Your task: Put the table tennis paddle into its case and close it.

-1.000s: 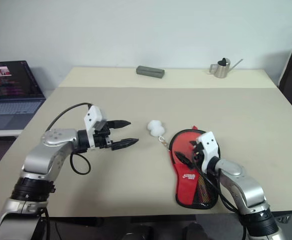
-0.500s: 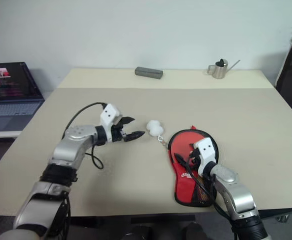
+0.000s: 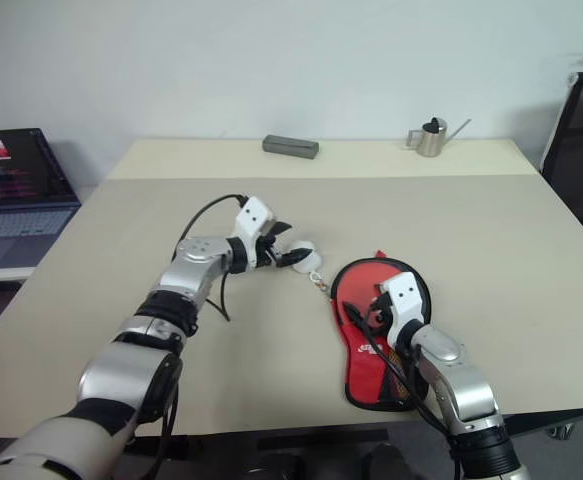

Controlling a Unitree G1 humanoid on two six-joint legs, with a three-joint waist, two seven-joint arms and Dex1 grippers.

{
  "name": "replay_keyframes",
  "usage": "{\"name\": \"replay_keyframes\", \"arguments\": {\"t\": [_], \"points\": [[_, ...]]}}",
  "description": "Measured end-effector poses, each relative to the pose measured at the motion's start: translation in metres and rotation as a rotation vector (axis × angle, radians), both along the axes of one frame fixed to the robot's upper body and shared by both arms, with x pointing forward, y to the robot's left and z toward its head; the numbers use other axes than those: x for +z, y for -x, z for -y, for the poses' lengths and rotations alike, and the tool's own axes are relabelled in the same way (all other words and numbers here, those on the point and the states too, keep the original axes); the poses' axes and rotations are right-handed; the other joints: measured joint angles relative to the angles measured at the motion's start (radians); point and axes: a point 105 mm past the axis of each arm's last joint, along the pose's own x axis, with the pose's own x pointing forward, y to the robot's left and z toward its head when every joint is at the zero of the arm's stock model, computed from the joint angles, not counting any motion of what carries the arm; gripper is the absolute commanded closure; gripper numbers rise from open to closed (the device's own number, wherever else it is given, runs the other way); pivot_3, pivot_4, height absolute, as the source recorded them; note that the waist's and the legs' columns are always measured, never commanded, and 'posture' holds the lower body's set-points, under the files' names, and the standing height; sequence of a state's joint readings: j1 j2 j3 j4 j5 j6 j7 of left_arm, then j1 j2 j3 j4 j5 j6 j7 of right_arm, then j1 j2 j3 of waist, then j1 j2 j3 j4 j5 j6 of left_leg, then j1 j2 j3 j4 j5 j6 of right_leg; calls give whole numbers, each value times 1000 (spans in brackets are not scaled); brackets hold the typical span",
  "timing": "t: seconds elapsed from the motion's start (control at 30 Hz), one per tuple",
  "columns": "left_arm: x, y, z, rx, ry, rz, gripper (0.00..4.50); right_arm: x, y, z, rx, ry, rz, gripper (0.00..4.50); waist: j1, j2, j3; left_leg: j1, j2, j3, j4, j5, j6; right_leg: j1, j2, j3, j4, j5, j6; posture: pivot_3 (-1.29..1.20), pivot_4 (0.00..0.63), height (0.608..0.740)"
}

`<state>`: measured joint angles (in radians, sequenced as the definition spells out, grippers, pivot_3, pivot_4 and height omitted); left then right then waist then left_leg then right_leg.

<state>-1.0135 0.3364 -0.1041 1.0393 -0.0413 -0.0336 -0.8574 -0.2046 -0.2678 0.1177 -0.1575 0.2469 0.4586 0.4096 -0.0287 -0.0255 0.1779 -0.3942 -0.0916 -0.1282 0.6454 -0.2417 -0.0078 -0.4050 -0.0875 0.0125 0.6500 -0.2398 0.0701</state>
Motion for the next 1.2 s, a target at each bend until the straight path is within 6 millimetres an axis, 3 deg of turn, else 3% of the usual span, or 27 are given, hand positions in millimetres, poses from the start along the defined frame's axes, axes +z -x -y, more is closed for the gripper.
{"name": "replay_keyframes", "arguments": {"t": [0.23,0.5,0.77,0.87,1.07,1.2], "points": [[-20,2,0,-1,-33,-89,231,0,-1,8,-57,-7,-5,60,0,0,0,0,0,0,0,0,0,0,0,0,0,0,0,0,150,740],[-35,6,15,-27,-62,-116,231,0,0,13,-95,-18,-11,60,0,-1,0,0,0,0,0,0,0,0,0,0,0,0,0,0,150,740],[-37,7,22,-42,-66,-111,231,0,1,14,-111,-27,-12,60,1,-1,-1,0,0,0,0,0,0,0,0,0,0,0,0,0,150,740],[-37,7,25,-36,-60,-106,822,-1,2,14,-117,-27,-12,0,1,-1,-1,0,0,0,0,0,0,0,0,0,0,0,0,0,150,740],[-38,7,27,-38,-54,-110,2949,-2,5,15,-122,-25,-5,0,0,-1,-1,0,0,0,0,0,0,0,0,0,1,0,0,0,150,740],[-39,8,27,-52,-54,-107,4045,-2,6,15,-117,-18,-1,0,0,-1,-1,0,0,0,0,0,0,0,0,0,1,0,0,0,150,740]]}}
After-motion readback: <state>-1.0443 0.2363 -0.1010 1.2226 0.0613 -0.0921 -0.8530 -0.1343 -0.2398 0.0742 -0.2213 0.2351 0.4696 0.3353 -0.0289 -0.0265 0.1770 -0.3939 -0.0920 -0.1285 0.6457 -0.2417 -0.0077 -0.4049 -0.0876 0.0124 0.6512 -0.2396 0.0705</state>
